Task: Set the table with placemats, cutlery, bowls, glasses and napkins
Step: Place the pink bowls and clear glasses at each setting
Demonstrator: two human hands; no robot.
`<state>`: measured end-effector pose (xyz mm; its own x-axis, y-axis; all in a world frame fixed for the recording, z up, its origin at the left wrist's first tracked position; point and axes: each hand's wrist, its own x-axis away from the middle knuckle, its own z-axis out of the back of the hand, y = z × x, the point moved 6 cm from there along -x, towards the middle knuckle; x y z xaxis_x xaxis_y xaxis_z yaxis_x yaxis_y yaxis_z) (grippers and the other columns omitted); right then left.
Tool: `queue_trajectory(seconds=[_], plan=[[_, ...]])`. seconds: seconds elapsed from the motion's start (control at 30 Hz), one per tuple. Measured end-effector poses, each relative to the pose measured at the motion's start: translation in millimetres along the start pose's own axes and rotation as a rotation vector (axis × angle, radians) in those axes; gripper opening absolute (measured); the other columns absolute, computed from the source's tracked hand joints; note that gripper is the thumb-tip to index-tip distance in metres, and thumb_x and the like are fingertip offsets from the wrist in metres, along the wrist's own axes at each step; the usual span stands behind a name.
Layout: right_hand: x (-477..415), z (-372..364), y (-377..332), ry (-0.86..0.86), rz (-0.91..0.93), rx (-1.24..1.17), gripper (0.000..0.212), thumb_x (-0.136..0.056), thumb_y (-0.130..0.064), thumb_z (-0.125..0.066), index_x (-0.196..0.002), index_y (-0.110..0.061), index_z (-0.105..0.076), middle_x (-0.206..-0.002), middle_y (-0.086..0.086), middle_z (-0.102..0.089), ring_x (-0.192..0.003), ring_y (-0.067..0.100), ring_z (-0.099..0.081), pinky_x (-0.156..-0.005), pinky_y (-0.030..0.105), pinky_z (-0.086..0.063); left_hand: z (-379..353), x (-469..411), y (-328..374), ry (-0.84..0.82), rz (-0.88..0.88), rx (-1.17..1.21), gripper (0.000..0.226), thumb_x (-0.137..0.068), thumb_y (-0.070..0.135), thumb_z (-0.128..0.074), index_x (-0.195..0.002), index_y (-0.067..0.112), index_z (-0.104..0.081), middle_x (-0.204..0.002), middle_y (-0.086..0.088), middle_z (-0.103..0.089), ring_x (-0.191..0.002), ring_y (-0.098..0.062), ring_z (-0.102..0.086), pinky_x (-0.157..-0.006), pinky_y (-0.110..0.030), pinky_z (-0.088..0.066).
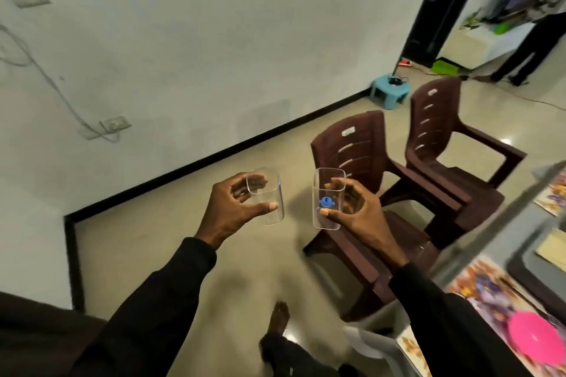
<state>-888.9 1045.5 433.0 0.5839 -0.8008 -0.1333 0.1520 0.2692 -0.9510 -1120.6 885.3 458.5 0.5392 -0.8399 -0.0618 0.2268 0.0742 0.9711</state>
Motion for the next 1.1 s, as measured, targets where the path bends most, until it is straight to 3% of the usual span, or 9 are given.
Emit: queue_trajectory(seconds=[0.23,0.53,0.7,1.1], plan=[[-138,-73,14,-0.082,0.006,-0.037,0.063,-0.071,-0.009,-0.091,-0.127,-0.011,-0.062,-0.120,0.001,-0.071,-0.114,0.017,-0.067,-0.103,0.046,-0.053,58,-112,-29,0.078,0.072,-0.015,0.060,-0.065,0.013,-0.097,-0.119,0.018,-0.072,-0.113,0.008,-0.077,-0.111,-0.007,-0.070,-0.098,-0.017,-0.052],[-312,-96,36,-0.104,-0.013,-0.062,0.066,-0.070,-0.008,-0.091,-0.128,-0.009,-0.060,-0.124,0.001,-0.069,-0.119,0.016,-0.065,-0.106,0.041,-0.051,81,-293,-47,0.096,0.100,-0.022,0.065,-0.064,0.017,-0.098,-0.122,0.019,-0.071,-0.117,0.005,-0.076,-0.114,-0.010,-0.070,-0.107,-0.036,-0.052],[-400,-73,57,-0.032,-0.042,-0.040,0.066,-0.069,-0.013,-0.092,-0.127,-0.013,-0.061,-0.124,-0.002,-0.069,-0.119,0.015,-0.065,-0.106,0.040,-0.051,62,-407,-61,0.024,0.084,0.010,0.063,-0.063,0.014,-0.099,-0.120,0.020,-0.072,-0.116,0.002,-0.077,-0.115,-0.015,-0.070,-0.108,-0.045,-0.051],[-601,5,114,0.345,-0.163,0.017,0.065,-0.069,-0.016,-0.092,-0.127,-0.018,-0.061,-0.122,-0.005,-0.070,-0.119,0.015,-0.064,-0.105,0.039,-0.052,-32,-728,-62,-0.346,-0.010,0.038,0.065,-0.061,0.009,-0.099,-0.120,0.015,-0.072,-0.116,0.001,-0.077,-0.114,-0.015,-0.071,-0.107,-0.044,-0.053]])
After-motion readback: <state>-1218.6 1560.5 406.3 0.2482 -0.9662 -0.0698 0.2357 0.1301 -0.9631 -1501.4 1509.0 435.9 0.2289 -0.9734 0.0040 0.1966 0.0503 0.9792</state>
